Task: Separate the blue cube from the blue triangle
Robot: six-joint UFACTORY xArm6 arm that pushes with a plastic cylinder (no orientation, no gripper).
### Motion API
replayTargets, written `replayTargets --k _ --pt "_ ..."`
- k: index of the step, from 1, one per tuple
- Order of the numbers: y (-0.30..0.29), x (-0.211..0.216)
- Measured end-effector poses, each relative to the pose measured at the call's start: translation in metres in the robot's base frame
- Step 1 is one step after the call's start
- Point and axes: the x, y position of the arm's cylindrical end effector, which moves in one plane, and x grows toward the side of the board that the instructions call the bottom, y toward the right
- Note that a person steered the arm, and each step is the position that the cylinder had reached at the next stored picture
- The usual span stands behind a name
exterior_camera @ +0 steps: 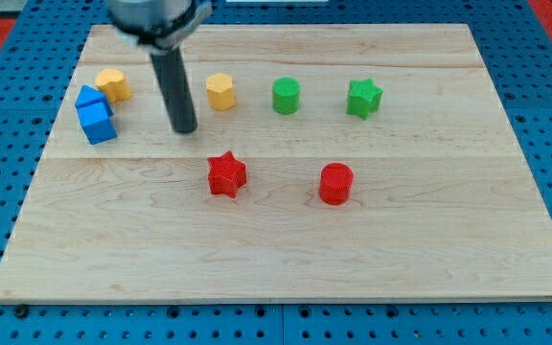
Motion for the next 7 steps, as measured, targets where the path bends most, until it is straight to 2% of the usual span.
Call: replayTargets --k 1,2,3,4,5,6,7 --pt "-0.072 -0.035" --pt "-0.112 -0.047" --pt "-0.124 -0.048" --pt "-0.119 -0.031" --pt "-0.114 0.016" --pt "-0.086 0.06" --pt "-0.066 0.092"
